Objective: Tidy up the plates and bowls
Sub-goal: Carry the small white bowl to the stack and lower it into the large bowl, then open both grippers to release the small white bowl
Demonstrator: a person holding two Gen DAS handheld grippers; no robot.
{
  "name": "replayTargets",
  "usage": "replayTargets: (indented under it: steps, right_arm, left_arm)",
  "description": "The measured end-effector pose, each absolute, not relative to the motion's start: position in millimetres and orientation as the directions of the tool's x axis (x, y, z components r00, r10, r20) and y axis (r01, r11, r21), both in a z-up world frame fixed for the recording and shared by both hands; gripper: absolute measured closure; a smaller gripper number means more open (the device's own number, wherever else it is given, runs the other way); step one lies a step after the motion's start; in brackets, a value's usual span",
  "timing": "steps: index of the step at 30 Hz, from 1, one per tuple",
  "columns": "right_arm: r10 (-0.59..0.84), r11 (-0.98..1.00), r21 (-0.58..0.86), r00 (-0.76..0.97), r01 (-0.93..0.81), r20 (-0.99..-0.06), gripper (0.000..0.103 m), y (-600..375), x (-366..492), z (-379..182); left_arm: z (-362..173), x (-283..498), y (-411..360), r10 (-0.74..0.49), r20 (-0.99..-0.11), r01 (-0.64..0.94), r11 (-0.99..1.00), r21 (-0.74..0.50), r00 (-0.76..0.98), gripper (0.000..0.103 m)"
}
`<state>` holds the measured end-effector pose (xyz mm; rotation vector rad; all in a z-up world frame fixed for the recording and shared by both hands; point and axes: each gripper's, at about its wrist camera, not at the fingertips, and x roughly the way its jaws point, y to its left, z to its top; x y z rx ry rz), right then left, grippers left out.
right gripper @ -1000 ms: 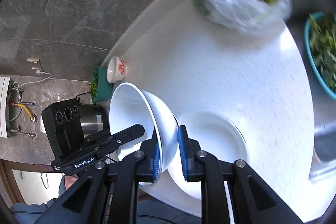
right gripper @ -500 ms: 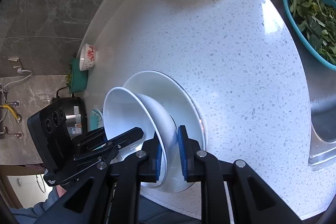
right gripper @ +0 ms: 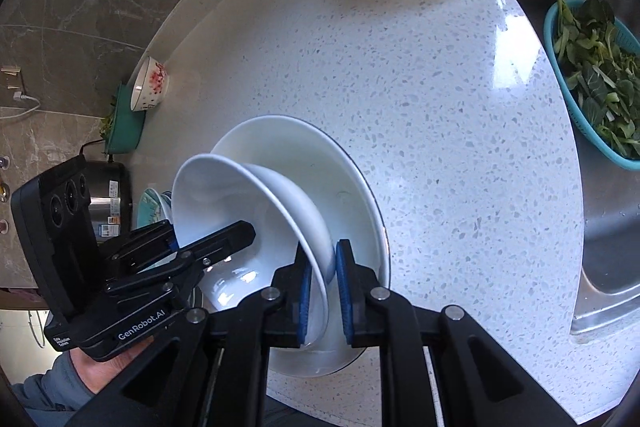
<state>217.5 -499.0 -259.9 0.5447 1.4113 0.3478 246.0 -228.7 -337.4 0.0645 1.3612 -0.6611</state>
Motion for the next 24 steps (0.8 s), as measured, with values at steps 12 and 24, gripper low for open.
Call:
replayTargets:
  steps: [12,24]
  right_arm:
    - [0.492,0.858,0.506,0.140,0.088,-0.859,0.089,-491.9,216.9,-257.6]
    - [0.474,0.872,0.486,0.146,0.059,-0.868,0.072,-482.4,219.9,-246.6]
  left_arm:
    - [-330.0,236.9,-228.4,-0.441,-0.893,0.501,0.795,-0.342,0.090,0.056]
    - [-311.6,242.0,-219.3,-0.504,-0.854,0.481,0.785,-0.391,0.129,0.027]
